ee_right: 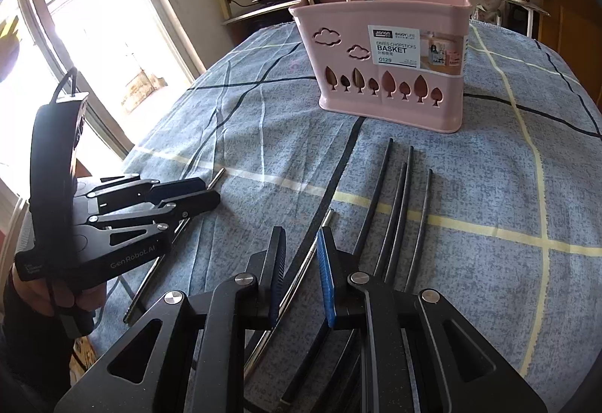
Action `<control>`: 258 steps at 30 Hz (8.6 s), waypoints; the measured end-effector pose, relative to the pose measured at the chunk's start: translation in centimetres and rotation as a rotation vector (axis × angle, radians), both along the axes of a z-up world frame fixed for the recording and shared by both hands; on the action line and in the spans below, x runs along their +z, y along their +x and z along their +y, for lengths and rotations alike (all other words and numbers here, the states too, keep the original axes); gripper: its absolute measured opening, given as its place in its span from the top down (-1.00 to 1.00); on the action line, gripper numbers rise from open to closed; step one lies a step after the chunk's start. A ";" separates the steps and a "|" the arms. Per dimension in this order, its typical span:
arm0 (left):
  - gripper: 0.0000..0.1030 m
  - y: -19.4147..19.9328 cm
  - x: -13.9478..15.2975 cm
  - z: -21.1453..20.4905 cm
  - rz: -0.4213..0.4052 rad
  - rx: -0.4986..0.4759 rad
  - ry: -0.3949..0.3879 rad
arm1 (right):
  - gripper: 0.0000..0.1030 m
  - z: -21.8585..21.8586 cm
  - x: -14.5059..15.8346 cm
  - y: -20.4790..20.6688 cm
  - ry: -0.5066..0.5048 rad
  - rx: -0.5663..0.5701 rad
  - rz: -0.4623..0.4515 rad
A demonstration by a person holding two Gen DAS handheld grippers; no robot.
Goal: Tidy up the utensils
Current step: 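Move both grippers back down to the chopsticks lying on the cloth, then close the left gripper on a metal chopstick while the right gripper grasps another, then lift the metal chopstick with the left gripper into the basket while the right gripper lowers its own, then open the left gripper inside the basket while the right gripper releases its chopstick, then move both grippers back to the remaining black chopsticks on the cloth, then close the left gripper on a black chopstick while the right gripper grasps another black chopstick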
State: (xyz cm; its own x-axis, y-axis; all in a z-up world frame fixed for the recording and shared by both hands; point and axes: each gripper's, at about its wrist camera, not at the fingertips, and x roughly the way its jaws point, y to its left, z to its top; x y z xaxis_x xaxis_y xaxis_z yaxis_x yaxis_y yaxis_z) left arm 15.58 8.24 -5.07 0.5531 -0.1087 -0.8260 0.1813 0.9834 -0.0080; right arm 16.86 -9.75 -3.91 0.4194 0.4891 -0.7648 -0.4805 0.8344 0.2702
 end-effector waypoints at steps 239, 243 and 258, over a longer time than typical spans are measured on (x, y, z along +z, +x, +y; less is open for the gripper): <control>0.72 3.8 -0.3 -8.7 0.016 -0.082 -0.088 | 0.85 -10.4 -1.3 3.3 -0.112 -0.158 -0.034; 0.72 4.4 -0.1 -8.0 0.054 -0.063 -0.100 | 0.84 -10.4 -1.2 3.8 -0.116 -0.186 -0.015; 0.85 5.3 -0.2 -10.6 0.023 -0.075 -0.033 | 0.86 -9.0 -1.1 5.1 -0.182 -0.207 -0.015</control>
State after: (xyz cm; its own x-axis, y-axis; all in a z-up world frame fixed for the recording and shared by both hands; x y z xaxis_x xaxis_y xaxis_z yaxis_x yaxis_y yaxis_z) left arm 20.89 -2.40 -5.24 0.5230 -0.1761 -0.8339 0.2535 0.9663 -0.0451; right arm 21.92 -18.74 -5.02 0.5080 0.2464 -0.8254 -0.2972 0.9495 0.1005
